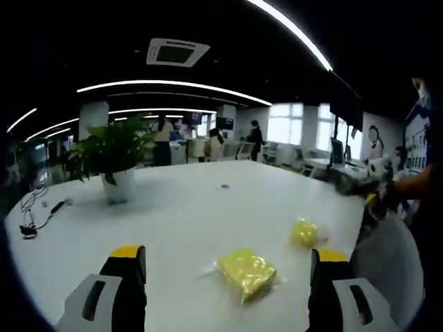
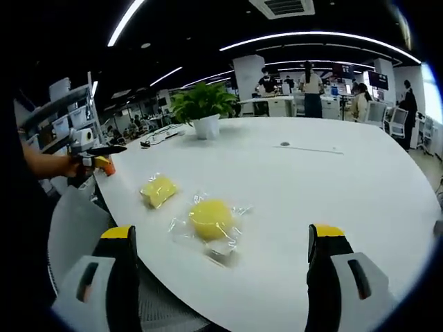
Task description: Compare the silicone blocks by pressing each to a similar depth, holding the contact briefly, and releasing to observe deformation and rebound differences across the visible hardness samples.
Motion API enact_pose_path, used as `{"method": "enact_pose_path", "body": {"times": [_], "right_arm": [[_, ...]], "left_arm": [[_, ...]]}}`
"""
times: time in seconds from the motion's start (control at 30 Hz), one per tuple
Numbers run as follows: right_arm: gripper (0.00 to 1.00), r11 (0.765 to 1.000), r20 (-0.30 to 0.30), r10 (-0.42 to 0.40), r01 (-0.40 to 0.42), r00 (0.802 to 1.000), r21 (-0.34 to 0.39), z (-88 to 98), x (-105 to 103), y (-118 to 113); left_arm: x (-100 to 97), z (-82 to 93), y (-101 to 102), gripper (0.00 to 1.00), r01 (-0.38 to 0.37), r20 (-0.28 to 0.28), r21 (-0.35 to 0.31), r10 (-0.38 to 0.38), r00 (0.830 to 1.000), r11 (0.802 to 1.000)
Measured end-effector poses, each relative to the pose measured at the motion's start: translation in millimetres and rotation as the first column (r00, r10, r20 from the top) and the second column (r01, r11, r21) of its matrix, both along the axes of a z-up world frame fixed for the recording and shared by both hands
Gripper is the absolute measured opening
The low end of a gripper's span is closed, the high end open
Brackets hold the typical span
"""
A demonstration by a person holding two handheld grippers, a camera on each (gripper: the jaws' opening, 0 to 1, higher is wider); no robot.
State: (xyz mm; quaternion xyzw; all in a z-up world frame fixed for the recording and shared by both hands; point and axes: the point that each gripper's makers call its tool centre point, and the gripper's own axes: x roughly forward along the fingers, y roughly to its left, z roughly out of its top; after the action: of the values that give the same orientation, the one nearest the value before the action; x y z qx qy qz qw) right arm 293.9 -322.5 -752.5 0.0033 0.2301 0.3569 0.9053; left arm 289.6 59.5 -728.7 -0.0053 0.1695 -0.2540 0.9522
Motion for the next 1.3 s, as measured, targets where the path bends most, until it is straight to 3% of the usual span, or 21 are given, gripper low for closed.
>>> {"method": "enact_pose_path", "body": {"times": [0.13,0.23,0.33,0.4,0.5,1.07,1.13,1.3], "right_arm": [[0.96,1.0,0.001,0.009,-0.009,1.0,-0.02,-9.7,-5,-2],[0.96,0.999,0.026,0.017,-0.016,1.0,-0.035,-9.0,-7,0],[0.96,0.999,0.053,0.027,-0.025,0.998,-0.03,-7.9,-7,4],[0.96,0.999,0.061,0.029,-0.028,0.998,-0.027,-9.7,-6,6],[0.96,0.999,0.064,0.03,-0.028,0.998,-0.027,-10.3,-5,6],[0.96,0.999,0.031,-0.008,0.009,0.999,-0.033,-14.5,-3,-3],[0.96,0.998,0.04,-0.004,0.006,0.999,-0.055,-17.1,-3,-6],[0.96,0.999,0.029,-0.005,0.006,1.0,-0.043,-12.3,-9,-4]], "left_arm": [[-6.3,-6.3,9,1.0,-0.019,-0.015,-0.023,0.018,1.0,1.0],[-11.6,-10.9,10,1.0,0.014,-0.014,0.012,-0.014,1.0,1.0],[-13.8,-14.3,13,1.0,0.027,-0.035,0.004,-0.026,0.999,1.0],[-13.8,-11.3,16,1.0,0.023,-0.03,-0.002,-0.023,0.999,1.0],[-12.5,0.1,15,1.0,0.041,0.033,0.003,-0.041,0.999,0.999],[-17.5,-0.1,18,1.0,0.002,0.027,-0.036,-0.001,1.0,0.999],[-15.8,4.6,19,1.0,-0.018,0.022,-0.072,0.02,1.0,0.997],[-16.9,16.0,16,1.0,-0.014,0.044,-0.059,0.016,0.999,0.998]]}}
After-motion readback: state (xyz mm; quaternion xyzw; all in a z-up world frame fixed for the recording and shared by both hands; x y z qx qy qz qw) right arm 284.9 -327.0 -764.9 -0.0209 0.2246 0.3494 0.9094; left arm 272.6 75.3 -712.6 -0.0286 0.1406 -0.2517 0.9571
